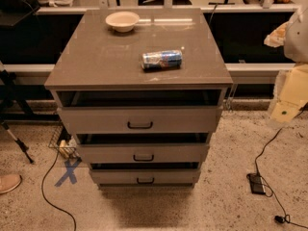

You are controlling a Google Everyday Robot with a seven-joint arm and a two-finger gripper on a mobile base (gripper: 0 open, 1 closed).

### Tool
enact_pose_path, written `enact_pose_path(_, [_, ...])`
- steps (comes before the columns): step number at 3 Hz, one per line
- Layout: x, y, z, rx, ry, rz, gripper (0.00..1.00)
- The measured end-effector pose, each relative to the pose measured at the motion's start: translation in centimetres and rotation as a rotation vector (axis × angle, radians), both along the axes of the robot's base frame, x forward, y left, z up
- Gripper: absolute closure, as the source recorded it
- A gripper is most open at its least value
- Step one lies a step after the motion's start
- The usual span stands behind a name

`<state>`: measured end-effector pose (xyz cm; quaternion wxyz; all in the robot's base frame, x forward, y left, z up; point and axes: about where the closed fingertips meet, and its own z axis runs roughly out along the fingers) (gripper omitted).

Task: Open middle drawer

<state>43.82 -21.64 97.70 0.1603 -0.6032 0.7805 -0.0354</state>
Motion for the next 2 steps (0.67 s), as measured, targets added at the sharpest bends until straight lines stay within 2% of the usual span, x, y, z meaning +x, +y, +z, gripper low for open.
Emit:
enact_pose_path(1, [0.0, 0.0, 0.0, 0.0, 0.0, 0.0, 0.0])
enact_pose_path(2, [0.0, -0.9, -2.0, 0.038, 0.03, 0.005, 0.0])
